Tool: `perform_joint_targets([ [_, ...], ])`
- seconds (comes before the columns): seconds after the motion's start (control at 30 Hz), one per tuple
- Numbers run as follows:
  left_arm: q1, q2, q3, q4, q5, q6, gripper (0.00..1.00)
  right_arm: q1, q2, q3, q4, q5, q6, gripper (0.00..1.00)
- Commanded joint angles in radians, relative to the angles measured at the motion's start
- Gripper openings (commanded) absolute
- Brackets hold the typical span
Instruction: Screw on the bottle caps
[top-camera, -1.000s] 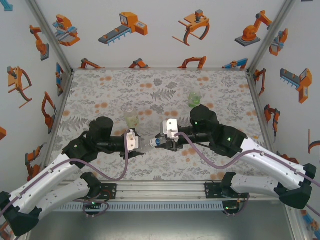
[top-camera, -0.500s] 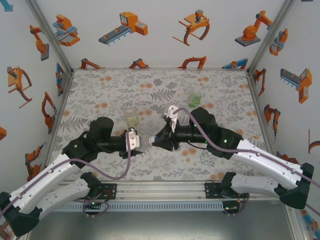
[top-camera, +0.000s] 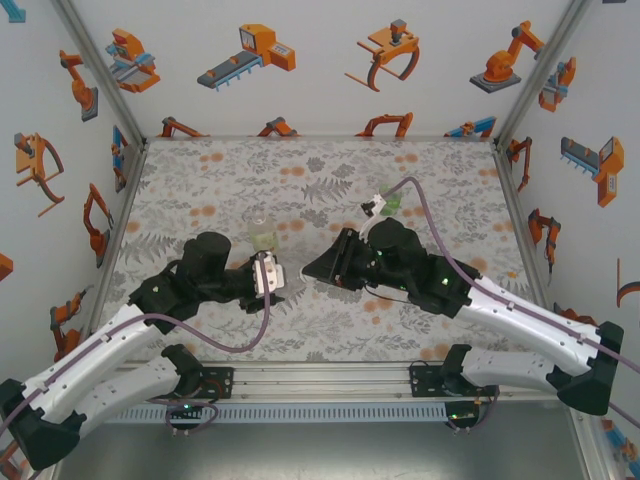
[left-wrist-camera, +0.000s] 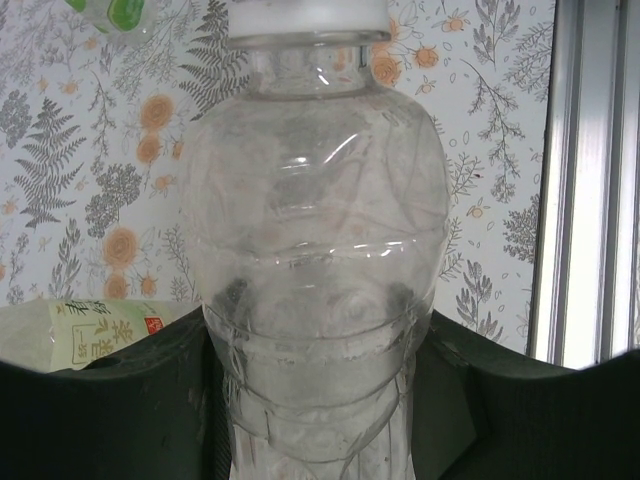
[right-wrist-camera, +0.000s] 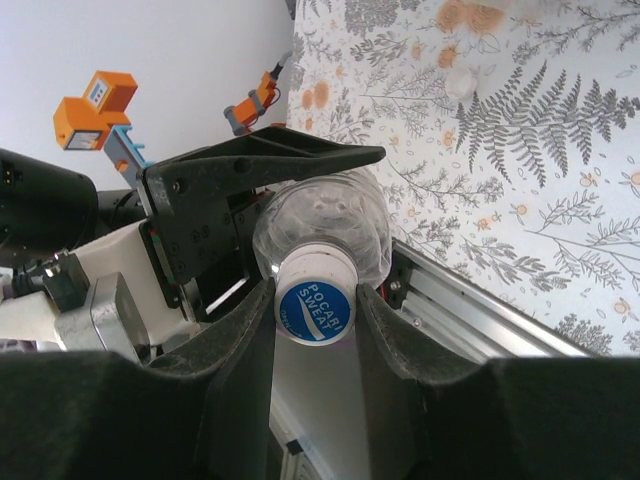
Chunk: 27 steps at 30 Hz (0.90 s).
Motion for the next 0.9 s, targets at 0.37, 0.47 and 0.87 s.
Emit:
perform_joint_targets([
  [0.37, -0.012, 0.016, 0.033, 0.049, 0.164, 0.022, 0.00, -0.005, -0.075, 0.078, 0.056, -0.064, -0.795, 0.50],
  [0.47, -0.011, 0.016, 0.042, 0.033, 0.172, 0.026, 0.00, -0.005, -0.093, 0.065, 0.064, -0.194, -1.055, 0.50],
  [0.87, -0.011, -0.003, 0.054, -0.018, 0.216, 0.041, 0.00, -0.004, -0.076, 0.166, -0.229, -0.509, -1.848, 0.52],
])
